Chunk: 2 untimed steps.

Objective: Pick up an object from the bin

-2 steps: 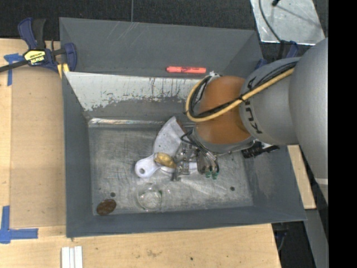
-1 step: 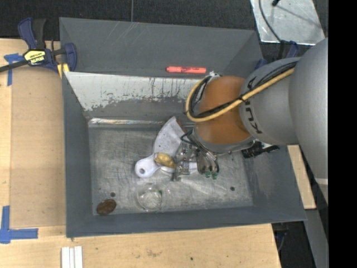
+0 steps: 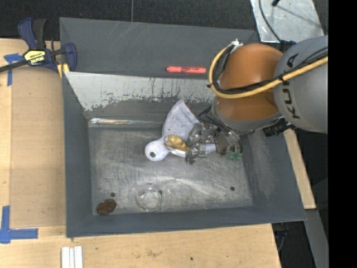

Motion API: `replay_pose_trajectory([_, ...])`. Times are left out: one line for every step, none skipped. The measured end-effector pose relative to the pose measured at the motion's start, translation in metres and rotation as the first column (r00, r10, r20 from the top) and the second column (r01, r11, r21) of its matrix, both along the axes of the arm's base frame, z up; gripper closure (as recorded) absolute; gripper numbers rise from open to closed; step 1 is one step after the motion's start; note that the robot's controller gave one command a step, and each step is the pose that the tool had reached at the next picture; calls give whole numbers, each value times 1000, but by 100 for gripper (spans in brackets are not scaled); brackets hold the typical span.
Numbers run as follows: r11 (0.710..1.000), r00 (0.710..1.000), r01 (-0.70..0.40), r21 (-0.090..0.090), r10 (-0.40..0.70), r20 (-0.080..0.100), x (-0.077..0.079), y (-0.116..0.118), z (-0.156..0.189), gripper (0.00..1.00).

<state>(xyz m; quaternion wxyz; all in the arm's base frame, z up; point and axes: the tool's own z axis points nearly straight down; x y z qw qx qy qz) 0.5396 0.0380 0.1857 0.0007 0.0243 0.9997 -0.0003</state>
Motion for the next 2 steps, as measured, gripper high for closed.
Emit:
replay_pose_trajectory([1000, 1000, -1, 0, 1, 0, 0, 0, 0, 100])
replay_pose_trajectory([998, 998, -66, 0, 66, -6, -10, -6, 36, 100])
